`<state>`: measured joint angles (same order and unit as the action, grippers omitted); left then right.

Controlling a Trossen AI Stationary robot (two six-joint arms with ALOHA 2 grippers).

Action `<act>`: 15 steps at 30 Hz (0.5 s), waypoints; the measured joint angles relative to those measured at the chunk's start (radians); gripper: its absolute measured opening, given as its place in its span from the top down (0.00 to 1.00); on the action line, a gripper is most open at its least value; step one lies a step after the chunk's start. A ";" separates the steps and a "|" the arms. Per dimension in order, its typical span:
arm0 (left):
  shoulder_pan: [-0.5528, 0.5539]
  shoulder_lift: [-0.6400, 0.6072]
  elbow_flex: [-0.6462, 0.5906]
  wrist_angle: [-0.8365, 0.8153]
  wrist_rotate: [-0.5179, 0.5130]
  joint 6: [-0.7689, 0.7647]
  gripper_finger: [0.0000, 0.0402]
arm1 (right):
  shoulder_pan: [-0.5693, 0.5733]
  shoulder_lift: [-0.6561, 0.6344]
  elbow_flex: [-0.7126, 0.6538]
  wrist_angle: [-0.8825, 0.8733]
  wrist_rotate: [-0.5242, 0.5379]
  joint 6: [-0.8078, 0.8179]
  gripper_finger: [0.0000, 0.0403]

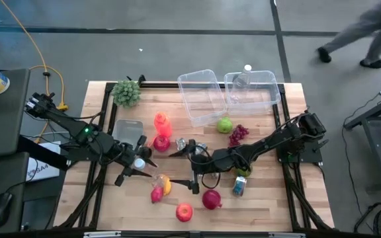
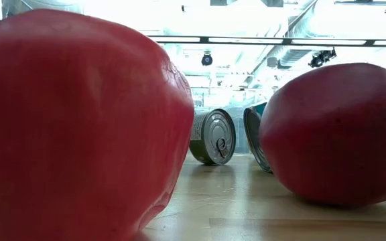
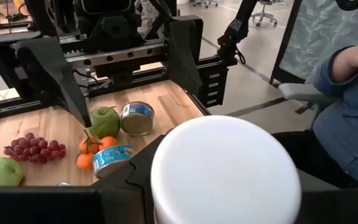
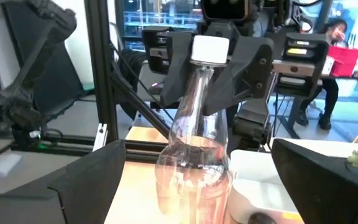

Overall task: Pick & Place Food Item
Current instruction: Put the transparent bottle into the right transparent bin

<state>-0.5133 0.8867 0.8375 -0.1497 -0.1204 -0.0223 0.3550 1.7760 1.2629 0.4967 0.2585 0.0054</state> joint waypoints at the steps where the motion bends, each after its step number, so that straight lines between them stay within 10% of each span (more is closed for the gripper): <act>1: 0.000 0.000 0.000 0.000 0.000 0.000 0.62 | 0.000 0.000 0.000 0.001 -0.001 0.004 0.02; 15: 0.002 0.016 0.000 0.067 -0.126 0.063 0.61 | -0.028 0.104 0.014 0.175 0.089 -0.067 0.06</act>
<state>-0.5109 0.9031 0.8371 -0.0829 -0.2468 0.0403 0.3271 1.8795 1.2768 0.6714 0.3477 -0.0620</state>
